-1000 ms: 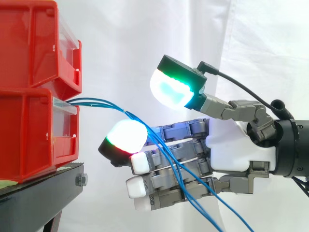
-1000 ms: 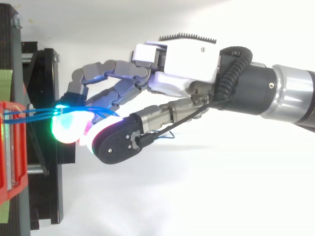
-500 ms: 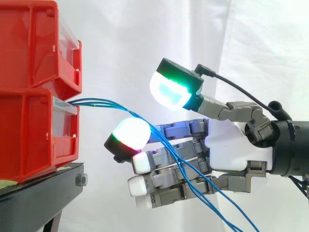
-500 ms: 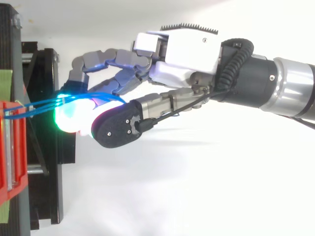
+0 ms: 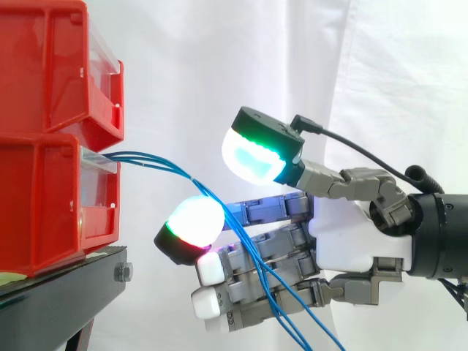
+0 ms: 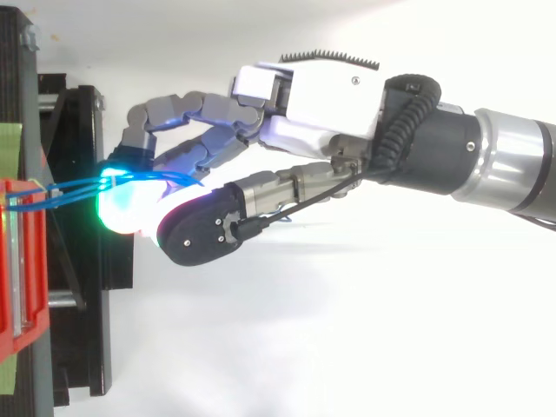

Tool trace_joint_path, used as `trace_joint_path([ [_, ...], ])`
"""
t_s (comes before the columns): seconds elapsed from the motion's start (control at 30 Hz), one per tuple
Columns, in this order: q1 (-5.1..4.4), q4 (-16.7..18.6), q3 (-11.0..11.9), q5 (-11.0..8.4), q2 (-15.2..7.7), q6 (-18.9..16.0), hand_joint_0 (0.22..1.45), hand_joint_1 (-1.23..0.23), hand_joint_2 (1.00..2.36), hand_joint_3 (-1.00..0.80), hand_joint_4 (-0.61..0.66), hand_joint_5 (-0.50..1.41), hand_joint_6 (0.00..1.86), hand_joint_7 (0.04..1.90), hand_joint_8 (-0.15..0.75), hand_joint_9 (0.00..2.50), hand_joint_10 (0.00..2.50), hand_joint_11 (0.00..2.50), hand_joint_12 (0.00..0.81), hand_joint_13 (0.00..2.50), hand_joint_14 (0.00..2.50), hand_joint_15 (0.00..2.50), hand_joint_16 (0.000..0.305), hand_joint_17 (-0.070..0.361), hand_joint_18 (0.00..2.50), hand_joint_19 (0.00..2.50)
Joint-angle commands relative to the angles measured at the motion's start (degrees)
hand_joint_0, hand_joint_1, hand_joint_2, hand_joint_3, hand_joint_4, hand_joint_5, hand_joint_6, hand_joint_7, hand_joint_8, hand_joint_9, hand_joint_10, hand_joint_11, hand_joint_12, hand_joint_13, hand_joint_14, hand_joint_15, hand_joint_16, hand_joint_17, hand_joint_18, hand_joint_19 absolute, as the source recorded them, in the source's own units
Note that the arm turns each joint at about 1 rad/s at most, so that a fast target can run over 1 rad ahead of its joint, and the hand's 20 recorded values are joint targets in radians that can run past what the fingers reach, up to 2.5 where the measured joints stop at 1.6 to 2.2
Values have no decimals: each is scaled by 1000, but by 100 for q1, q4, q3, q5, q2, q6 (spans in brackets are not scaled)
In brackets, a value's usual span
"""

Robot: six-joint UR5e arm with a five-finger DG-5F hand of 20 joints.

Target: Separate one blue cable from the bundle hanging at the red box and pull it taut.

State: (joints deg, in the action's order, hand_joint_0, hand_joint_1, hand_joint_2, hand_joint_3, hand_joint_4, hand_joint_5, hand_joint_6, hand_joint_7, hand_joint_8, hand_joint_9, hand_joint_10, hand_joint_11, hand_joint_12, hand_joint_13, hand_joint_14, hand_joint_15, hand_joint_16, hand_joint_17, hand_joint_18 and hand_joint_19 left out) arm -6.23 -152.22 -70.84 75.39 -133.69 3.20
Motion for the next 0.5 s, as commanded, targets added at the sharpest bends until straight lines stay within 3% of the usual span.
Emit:
trace_joint_path([
  [0.0,8,17,0,-50,-60,41,560,-549,1008,-404,141,-142,502,1151,244,793,15,594,283,756,14,377,25,57,521,248],
  [0.23,-1,281,0,-59,-148,49,553,-560,1007,-410,144,-149,503,1121,242,766,17,569,284,744,14,370,26,59,520,248],
  [0.47,-1,219,0,-59,-148,76,543,-562,1005,-418,145,-165,503,1075,239,728,16,523,290,708,14,345,27,62,505,241],
])
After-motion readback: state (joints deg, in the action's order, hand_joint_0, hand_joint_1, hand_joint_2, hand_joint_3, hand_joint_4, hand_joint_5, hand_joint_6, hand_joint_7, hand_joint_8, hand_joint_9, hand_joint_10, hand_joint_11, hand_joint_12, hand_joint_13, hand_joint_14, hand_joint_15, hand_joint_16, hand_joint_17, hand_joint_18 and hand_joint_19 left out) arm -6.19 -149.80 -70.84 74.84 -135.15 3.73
